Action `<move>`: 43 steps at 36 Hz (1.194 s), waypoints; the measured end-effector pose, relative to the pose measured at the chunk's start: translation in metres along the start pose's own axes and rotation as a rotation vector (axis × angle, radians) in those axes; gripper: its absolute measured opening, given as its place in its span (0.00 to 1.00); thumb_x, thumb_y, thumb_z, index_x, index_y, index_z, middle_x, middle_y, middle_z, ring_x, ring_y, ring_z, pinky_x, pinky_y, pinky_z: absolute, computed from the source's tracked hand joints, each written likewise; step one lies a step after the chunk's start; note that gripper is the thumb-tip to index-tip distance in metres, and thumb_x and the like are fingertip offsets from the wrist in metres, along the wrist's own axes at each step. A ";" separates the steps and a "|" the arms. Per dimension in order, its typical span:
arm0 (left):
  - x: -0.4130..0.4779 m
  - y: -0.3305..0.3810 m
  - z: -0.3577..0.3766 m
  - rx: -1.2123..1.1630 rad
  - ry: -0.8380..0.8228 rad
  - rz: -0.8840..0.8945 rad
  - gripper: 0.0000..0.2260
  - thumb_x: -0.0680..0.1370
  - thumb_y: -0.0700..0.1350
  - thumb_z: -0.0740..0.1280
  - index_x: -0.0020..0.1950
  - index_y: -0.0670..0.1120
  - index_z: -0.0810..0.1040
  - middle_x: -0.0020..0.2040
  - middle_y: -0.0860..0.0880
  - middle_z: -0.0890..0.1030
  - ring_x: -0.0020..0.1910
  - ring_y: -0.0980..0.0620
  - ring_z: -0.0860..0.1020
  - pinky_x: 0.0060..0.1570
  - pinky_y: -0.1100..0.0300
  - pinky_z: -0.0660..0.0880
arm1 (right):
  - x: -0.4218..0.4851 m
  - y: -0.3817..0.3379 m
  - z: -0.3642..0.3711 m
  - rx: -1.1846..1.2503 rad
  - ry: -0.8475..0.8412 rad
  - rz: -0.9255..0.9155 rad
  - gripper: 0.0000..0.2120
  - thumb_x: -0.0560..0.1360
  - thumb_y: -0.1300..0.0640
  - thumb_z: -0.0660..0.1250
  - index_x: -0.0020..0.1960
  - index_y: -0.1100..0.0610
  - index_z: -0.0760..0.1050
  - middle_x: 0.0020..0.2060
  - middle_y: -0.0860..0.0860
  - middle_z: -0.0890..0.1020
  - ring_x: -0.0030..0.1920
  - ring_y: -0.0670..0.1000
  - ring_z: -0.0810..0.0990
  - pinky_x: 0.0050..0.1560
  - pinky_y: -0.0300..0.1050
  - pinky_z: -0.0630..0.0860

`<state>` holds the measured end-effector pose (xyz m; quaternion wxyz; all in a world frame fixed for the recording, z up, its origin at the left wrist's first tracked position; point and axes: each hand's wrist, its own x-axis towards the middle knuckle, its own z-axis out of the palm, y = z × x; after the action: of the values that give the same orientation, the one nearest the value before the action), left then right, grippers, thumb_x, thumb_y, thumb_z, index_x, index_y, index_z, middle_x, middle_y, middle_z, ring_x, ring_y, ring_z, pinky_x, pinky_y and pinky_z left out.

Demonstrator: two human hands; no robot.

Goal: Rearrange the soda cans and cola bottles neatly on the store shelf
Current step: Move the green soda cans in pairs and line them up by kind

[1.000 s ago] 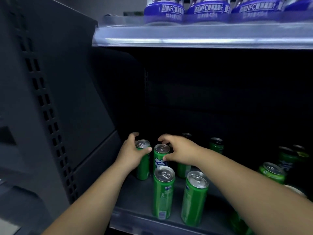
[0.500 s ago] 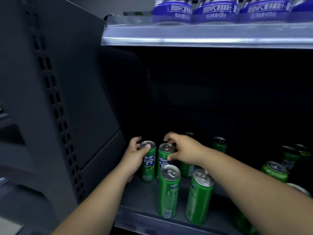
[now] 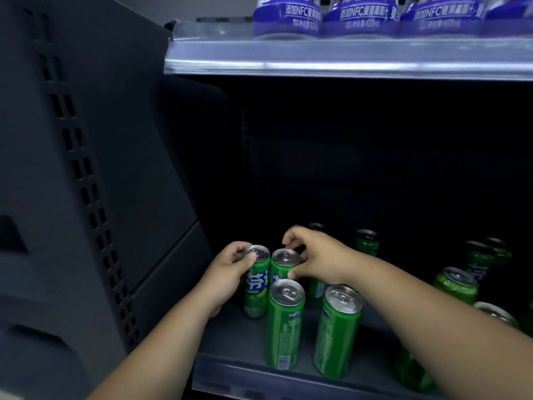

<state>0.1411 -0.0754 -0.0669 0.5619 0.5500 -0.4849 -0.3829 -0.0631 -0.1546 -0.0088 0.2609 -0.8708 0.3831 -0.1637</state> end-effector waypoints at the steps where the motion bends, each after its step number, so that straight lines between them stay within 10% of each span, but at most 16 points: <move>1: 0.000 0.000 0.000 0.000 -0.003 0.005 0.06 0.81 0.43 0.65 0.57 0.47 0.78 0.49 0.49 0.82 0.47 0.55 0.80 0.43 0.61 0.73 | -0.001 0.000 0.000 -0.006 0.000 0.002 0.28 0.64 0.56 0.82 0.55 0.43 0.71 0.53 0.44 0.79 0.49 0.50 0.83 0.52 0.56 0.82; 11: -0.013 -0.003 0.003 0.002 0.138 0.024 0.18 0.79 0.46 0.68 0.69 0.51 0.73 0.66 0.49 0.77 0.63 0.53 0.76 0.66 0.53 0.72 | -0.022 -0.004 -0.013 0.028 0.017 0.046 0.29 0.66 0.54 0.81 0.63 0.43 0.74 0.62 0.43 0.78 0.57 0.43 0.80 0.59 0.48 0.80; 17: -0.062 0.018 0.006 0.214 0.248 0.389 0.18 0.69 0.59 0.68 0.58 0.65 0.76 0.60 0.63 0.77 0.63 0.64 0.73 0.57 0.77 0.65 | -0.081 -0.011 -0.018 0.159 0.170 0.030 0.24 0.65 0.46 0.80 0.59 0.38 0.76 0.59 0.41 0.80 0.62 0.40 0.78 0.61 0.49 0.79; 22: -0.083 0.017 0.026 0.192 0.049 0.388 0.22 0.66 0.59 0.72 0.59 0.63 0.76 0.60 0.59 0.78 0.61 0.59 0.76 0.62 0.60 0.72 | -0.119 -0.005 0.009 0.140 0.323 0.011 0.27 0.60 0.34 0.73 0.59 0.29 0.72 0.62 0.31 0.75 0.65 0.35 0.73 0.65 0.38 0.71; 28: -0.085 0.005 0.040 0.251 -0.044 0.286 0.31 0.62 0.58 0.76 0.63 0.69 0.71 0.61 0.61 0.76 0.64 0.58 0.75 0.64 0.49 0.73 | -0.139 -0.003 0.046 0.163 0.454 0.051 0.34 0.69 0.50 0.77 0.65 0.26 0.64 0.68 0.30 0.67 0.70 0.36 0.67 0.70 0.38 0.65; 32: -0.083 -0.002 0.043 0.219 -0.059 0.260 0.32 0.62 0.54 0.76 0.64 0.67 0.71 0.61 0.61 0.78 0.63 0.58 0.76 0.64 0.47 0.74 | -0.148 -0.002 0.058 0.159 0.458 0.137 0.36 0.73 0.57 0.73 0.70 0.30 0.61 0.70 0.32 0.66 0.61 0.51 0.75 0.55 0.26 0.71; 36: -0.079 -0.005 0.044 0.205 -0.079 0.235 0.34 0.60 0.55 0.78 0.63 0.68 0.70 0.62 0.60 0.78 0.64 0.59 0.76 0.65 0.49 0.74 | -0.150 0.000 0.062 0.175 0.480 0.176 0.32 0.74 0.56 0.73 0.69 0.31 0.63 0.68 0.33 0.70 0.59 0.32 0.73 0.68 0.42 0.71; 43: -0.076 -0.006 0.043 0.230 -0.085 0.205 0.38 0.54 0.60 0.80 0.62 0.64 0.71 0.59 0.58 0.78 0.60 0.58 0.76 0.61 0.49 0.75 | -0.140 0.003 0.076 0.242 0.608 0.247 0.29 0.62 0.43 0.80 0.58 0.37 0.69 0.59 0.38 0.75 0.61 0.42 0.75 0.63 0.49 0.75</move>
<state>0.0819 -0.0133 -0.0857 0.5106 0.5415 -0.6024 -0.2883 -0.1190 -0.0260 -0.0842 0.2543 -0.6921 0.5235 -0.4269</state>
